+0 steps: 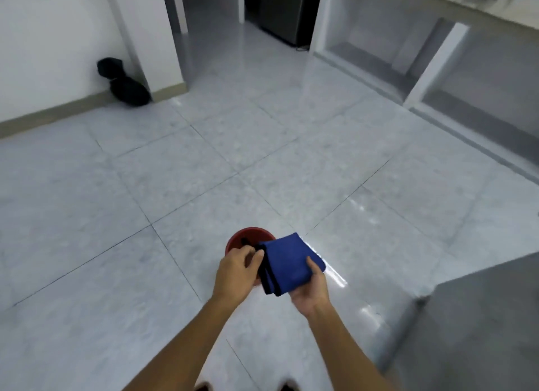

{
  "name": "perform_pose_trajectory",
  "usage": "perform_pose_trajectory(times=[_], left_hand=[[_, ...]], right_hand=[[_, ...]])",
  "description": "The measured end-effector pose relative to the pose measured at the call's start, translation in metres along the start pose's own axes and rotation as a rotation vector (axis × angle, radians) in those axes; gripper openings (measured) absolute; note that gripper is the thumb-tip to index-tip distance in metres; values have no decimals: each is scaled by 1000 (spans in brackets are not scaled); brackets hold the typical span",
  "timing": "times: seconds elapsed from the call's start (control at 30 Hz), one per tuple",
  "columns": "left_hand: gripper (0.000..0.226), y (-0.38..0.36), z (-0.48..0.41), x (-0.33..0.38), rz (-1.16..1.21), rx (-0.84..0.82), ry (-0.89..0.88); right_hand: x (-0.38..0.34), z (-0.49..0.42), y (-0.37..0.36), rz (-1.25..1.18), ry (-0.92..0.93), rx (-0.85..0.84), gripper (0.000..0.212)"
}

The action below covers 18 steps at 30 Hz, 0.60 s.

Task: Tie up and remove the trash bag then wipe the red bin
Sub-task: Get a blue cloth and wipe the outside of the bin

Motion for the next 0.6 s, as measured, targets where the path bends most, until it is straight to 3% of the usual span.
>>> perform_pose_trajectory(times=[0.1,0.2,0.37,0.43,0.5,0.6], left_hand=[[21,-49,-54,-62,-273,-71,-132],[40,-131,-117,-149,-761,-195,-385],[65,-243,-192,-288,-1252,-252,-687],[57,-260,-214,-315,-1255,-140,-888],[47,-268,-228,-325,-1062,-28,-1115],[45,-275,-244,-337,-903,-33,-1288]], right_hand=[[19,-93,36,7,8,98,45],[39,-198,90,45,93,117,41],[71,-337,154,41,250,12,38],[80,-380,168,-6,308,-58,32],[84,-418,179,-65,393,-122,22],[81,-459,186,-162,513,-247,24]])
Point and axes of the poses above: each hand's wrist, its own z-axis away from the middle knuckle, its own y-axis out of the back of the hand, x = y × z, the point moved 5 cm from there along -z, towards the middle knuckle, and after that the axes turned 9 degrees about y, right-handed, at the moved point
